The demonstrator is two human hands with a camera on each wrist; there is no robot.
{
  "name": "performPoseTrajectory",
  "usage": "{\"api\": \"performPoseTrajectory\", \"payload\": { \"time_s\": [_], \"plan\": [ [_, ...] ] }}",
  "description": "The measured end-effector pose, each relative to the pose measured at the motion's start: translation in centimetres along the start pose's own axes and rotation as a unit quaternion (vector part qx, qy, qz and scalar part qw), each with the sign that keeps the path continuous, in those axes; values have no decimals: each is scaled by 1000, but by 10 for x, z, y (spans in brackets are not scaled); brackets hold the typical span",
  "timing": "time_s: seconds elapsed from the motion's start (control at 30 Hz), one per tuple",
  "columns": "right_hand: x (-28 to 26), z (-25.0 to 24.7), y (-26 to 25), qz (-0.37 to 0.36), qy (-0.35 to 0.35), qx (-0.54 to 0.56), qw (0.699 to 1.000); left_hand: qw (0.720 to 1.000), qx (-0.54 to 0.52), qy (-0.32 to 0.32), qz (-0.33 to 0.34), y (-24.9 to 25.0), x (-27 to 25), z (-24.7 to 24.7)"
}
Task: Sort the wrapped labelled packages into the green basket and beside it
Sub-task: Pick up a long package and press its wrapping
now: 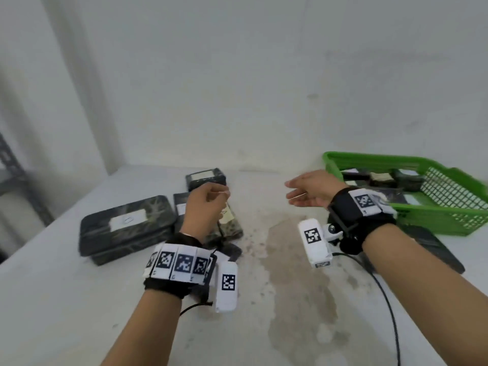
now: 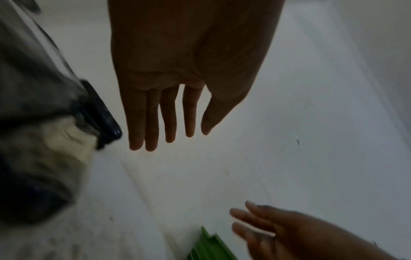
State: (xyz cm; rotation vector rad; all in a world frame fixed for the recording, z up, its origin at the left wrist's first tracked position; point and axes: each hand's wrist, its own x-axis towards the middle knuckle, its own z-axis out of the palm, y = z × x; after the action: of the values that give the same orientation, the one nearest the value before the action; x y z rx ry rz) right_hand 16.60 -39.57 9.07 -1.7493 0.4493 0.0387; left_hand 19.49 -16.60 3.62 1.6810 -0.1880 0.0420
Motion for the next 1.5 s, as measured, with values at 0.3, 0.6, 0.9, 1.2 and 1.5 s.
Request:
{"api": "performPoseTrajectory", "payload": {
  "time_s": [0.3, 0.6, 0.9, 1.2, 1.5],
  "plan": [
    [39, 119, 46, 12, 6, -219, 976, 996, -80, 23, -31, -14, -18, -60],
    [36, 115, 52, 40, 33, -132, 990, 983, -172, -9, -63, -26, -20, -58],
    [-20, 96, 73, 6, 7, 220, 976, 966, -253, -14, -57, -29, -23, -55],
    [-47, 90, 75, -74, -69, 294, 951, 953, -292, -44, -71, -29, -28, -51],
    [-50, 103, 77, -92, -106, 382, 913, 950, -301, -71, -27, -31, -28, -47]
  ]
}}
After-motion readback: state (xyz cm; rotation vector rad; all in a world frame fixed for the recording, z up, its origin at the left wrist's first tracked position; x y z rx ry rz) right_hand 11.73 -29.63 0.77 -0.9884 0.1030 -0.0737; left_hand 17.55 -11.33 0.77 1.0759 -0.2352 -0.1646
